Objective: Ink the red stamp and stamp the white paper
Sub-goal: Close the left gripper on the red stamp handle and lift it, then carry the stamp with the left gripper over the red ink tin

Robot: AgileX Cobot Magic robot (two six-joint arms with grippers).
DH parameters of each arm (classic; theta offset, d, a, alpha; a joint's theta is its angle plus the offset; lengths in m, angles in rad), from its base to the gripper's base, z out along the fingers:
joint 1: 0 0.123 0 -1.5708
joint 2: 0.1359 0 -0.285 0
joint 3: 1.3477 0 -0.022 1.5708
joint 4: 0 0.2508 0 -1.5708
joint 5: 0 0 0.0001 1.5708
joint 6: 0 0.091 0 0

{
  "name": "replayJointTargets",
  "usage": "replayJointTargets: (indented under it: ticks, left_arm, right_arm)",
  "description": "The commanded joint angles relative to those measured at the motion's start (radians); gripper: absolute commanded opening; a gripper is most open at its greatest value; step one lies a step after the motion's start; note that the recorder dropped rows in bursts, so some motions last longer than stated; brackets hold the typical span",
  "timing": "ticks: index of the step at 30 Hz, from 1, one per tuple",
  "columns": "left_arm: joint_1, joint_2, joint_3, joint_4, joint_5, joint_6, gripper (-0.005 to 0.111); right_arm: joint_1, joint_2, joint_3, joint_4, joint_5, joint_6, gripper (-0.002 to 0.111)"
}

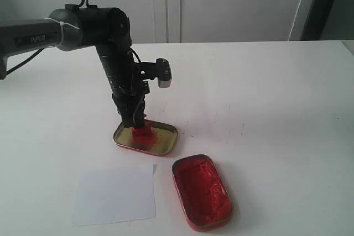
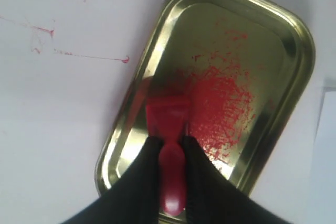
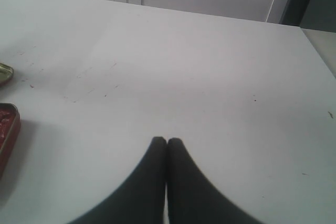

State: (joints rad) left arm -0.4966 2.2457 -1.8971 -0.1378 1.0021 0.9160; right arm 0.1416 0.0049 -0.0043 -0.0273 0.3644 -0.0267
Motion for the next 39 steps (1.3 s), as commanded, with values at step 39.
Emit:
replayJointTargets:
  ticks: [39]
  left_arm:
    - [-0.193, -0.212, 0.001, 0.026, 0.177, -0.117, 0.000]
  right_arm:
    - [-0.005, -0.005, 0.004, -0.005, -0.015, 0.002, 0.000]
